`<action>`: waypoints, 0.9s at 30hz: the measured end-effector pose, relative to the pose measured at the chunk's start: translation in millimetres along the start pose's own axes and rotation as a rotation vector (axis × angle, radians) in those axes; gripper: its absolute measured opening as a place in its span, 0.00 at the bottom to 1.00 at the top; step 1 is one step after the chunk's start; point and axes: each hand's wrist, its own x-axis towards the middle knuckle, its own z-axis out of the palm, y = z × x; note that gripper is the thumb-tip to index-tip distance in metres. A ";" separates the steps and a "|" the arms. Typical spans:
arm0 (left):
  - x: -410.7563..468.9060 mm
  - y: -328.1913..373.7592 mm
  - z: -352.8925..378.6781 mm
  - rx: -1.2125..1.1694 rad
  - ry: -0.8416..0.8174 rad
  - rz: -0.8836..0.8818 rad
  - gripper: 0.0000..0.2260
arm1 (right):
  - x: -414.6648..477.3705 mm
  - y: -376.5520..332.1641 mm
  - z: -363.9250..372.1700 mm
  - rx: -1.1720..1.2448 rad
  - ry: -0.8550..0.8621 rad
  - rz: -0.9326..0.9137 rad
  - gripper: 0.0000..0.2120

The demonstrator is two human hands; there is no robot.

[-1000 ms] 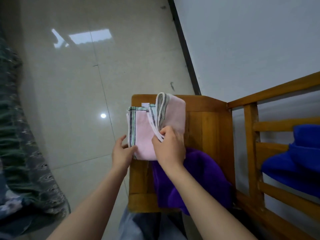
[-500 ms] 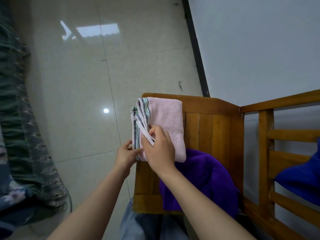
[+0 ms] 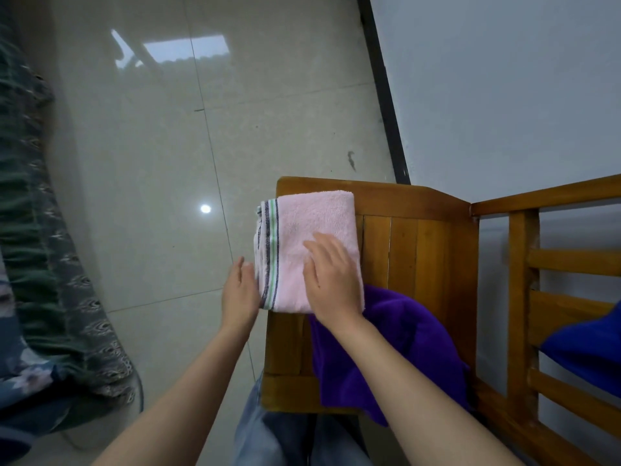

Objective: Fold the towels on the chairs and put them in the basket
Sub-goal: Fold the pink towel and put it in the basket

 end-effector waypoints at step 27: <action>32.5 15.7 30.6 1.079 -0.023 0.865 0.31 | 39.4 72.1 -9.8 -0.493 -0.231 -0.166 0.34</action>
